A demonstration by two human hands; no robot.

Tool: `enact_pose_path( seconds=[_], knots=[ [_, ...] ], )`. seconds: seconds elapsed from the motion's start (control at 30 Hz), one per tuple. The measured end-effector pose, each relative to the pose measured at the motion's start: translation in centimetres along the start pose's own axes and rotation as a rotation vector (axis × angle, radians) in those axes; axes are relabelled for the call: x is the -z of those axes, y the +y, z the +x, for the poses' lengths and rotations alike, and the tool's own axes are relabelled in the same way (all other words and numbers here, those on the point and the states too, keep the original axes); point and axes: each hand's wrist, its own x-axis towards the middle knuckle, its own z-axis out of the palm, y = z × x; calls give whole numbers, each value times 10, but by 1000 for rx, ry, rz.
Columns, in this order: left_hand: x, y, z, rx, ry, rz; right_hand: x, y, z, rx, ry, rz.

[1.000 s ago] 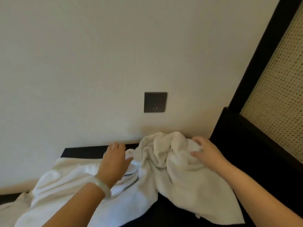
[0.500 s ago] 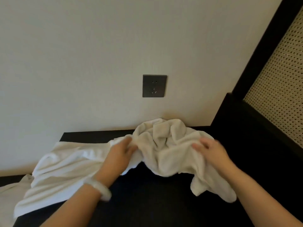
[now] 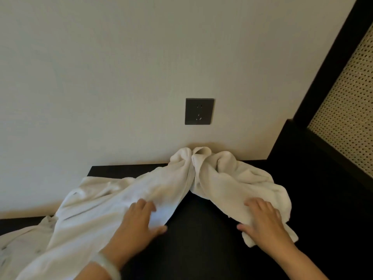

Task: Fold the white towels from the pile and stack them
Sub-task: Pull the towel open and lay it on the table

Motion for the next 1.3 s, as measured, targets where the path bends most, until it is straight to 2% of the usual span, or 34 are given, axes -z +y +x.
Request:
enact_pose_path(
  seconds=[0.03,0.1,0.17,0.23,0.3,0.37,0.43,0.5,0.57,0.63,0.73,0.8,0.87,0.93,0.97,1.07,1.2,1.3],
  knots=[
    [-7,-9,-9,20,-41,106,-2,7,-3,0,-38,-64],
    [-14,-17,-19,16,-8,248,0,12,-2,9,-21,-72],
    [-10,-15,-15,-13,51,234,12,7,6,-66,42,163],
    [4,0,-3,51,43,51,29,-4,16,-196,92,518],
    [23,25,17,95,106,-202,56,-19,27,-249,186,798],
    [44,57,42,73,261,-442,84,-38,39,-225,218,1039],
    [63,86,67,92,392,-634,100,-61,54,-170,216,1180],
    [72,101,88,137,351,-860,100,-82,63,-79,109,1238],
    [69,98,95,173,149,-976,83,-89,65,-40,-46,1153],
    [55,81,88,191,42,-851,63,-81,58,-85,-71,968],
    [34,59,59,111,175,-504,34,-70,39,-172,-75,870],
    [17,55,36,54,192,-372,12,-75,25,-160,-209,829],
    [-3,58,14,-1,-8,-334,-9,-85,13,-93,-362,710],
    [-21,62,-3,-25,-244,-290,-22,-94,6,-17,-387,534],
    [-29,63,-7,-28,-303,-266,-25,-96,4,-3,-371,495],
    [-40,61,-15,-24,-290,-247,-28,-100,-1,33,-390,388],
    [-43,55,-23,-15,-234,-340,-28,-105,-9,55,-359,171],
    [-43,56,-29,-10,-185,-316,-25,-97,-15,10,-292,179]
  ],
)
